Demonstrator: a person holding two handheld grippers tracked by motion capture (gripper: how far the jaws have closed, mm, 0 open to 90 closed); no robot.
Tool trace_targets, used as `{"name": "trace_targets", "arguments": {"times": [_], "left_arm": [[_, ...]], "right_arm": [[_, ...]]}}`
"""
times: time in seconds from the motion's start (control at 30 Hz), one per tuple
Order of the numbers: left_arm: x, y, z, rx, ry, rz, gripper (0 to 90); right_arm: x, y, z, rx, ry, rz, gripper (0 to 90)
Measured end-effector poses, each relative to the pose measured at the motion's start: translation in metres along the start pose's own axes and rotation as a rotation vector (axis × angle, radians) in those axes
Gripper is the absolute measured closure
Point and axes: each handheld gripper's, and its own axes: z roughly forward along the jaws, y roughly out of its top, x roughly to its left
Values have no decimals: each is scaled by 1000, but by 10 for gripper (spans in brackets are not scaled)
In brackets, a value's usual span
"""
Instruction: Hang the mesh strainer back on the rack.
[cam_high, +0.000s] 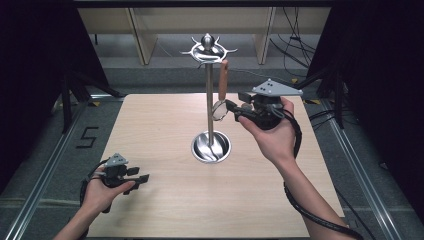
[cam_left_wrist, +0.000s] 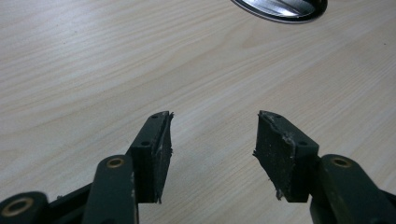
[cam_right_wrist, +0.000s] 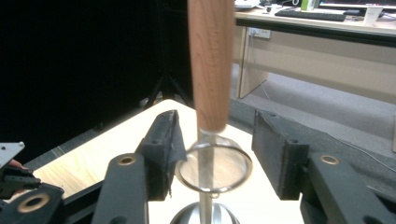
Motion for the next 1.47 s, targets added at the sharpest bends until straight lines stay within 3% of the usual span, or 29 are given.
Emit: {"name": "trace_targets", "arguments": {"times": [0.13,0.27,0.3,0.37,0.43,0.5,0.53,0.77,0.93,0.97,1.0,1.23,1.3,1.33,1.37,1.4,1.43,1.47], "left_arm": [[0,0,0,-2,2,-2,445],[0,0,0,-21,12,-5,445],[-1,0,0,-31,21,-8,445],[0,1,0,-24,12,-9,444],[0,0,0,-25,14,-5,443],[0,0,0,-23,12,-10,443],[0,0,0,-28,14,-10,442],[0,0,-1,-25,19,-8,437],[0,0,-1,-30,22,-7,435],[0,0,-1,-29,22,-7,434],[0,0,-1,-29,23,-7,434],[0,0,0,-31,26,-11,433],[0,0,0,-32,19,-12,434],[-1,0,0,-40,22,-16,434],[0,0,0,-45,23,-12,433],[0,1,0,-39,22,-8,433],[0,1,0,-41,24,-6,433],[-1,1,1,-52,27,-17,433]], "right_arm": [[-6,-5,-5,1,-5,-16,479],[-12,-11,-14,14,-22,5,460],[-15,-13,-16,10,-28,-12,457],[-16,-17,-19,19,-33,17,450],[-21,-21,-22,13,-35,5,447],[-22,-24,-27,32,-43,40,444],[-25,-26,-27,24,-48,13,442],[-34,-45,-38,58,-68,53,437],[-45,-68,-44,94,-99,64,436],[-48,-82,-44,101,-107,95,435],[-48,-82,-44,101,-107,95,435],[-62,-138,-47,211,-132,181,464],[-63,-153,-46,258,-141,197,472],[-65,-158,-46,281,-148,184,483],[-64,-162,-46,268,-142,236,493],[-69,-164,-46,271,-135,190,501],[-66,-164,-46,272,-131,224,517],[-68,-162,-46,274,-112,188,529]]}}
